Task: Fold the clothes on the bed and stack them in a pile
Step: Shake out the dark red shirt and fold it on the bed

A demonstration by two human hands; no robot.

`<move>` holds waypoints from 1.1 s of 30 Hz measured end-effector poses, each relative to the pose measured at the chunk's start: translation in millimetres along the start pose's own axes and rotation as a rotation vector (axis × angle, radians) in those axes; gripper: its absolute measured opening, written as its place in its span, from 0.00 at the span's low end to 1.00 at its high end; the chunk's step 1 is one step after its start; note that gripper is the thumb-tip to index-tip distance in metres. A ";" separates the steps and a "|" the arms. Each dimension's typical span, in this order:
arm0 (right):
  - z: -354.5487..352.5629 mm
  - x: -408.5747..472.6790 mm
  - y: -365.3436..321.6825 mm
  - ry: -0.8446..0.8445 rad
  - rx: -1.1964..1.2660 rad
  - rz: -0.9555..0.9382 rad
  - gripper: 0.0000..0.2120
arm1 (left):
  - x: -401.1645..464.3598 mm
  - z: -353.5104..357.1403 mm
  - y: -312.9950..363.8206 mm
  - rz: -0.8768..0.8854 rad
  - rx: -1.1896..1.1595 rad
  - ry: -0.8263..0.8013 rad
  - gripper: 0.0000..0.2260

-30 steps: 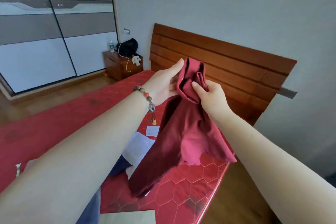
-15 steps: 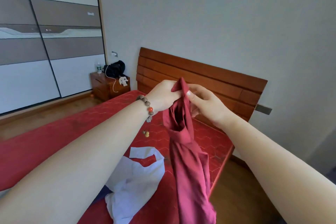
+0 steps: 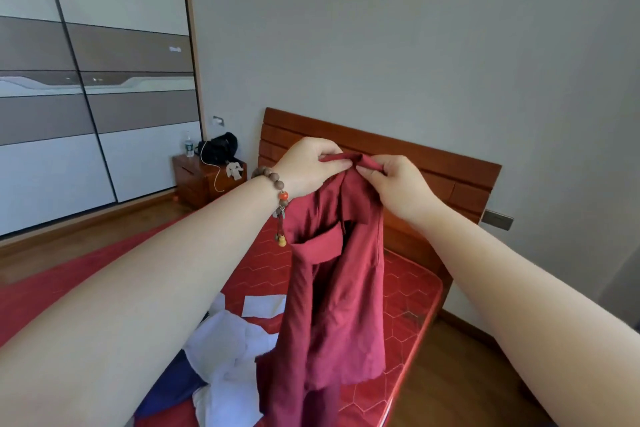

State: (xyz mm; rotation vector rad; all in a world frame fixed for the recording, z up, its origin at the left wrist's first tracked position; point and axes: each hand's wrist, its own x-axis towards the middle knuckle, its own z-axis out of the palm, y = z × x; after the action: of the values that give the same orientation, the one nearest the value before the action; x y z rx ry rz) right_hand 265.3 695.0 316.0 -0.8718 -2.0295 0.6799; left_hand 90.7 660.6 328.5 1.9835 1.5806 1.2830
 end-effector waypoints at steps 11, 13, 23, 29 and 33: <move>-38.0 21.9 -0.2 0.072 0.126 0.082 0.10 | -50.2 31.3 -70.7 -0.163 -0.158 -0.367 0.23; -43.9 17.9 3.0 0.044 0.110 0.098 0.10 | -49.5 44.9 -74.1 -0.179 -0.085 -0.288 0.12; -117.1 -4.3 42.4 0.094 -0.278 0.118 0.12 | -6.1 26.3 -33.3 -0.102 -0.129 0.041 0.08; -135.1 -17.5 55.0 0.156 -0.006 0.213 0.11 | 17.9 31.5 -12.0 -0.098 -0.225 -0.006 0.10; -143.4 -25.8 54.8 0.131 0.282 0.237 0.11 | 24.5 33.7 -0.3 -0.312 -0.666 -0.154 0.07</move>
State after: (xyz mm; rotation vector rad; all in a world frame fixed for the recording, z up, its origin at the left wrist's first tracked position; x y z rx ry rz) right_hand 414.7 730.9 341.0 -0.9683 -1.6795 0.9872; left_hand 116.8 692.1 320.5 1.3297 1.1263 1.2718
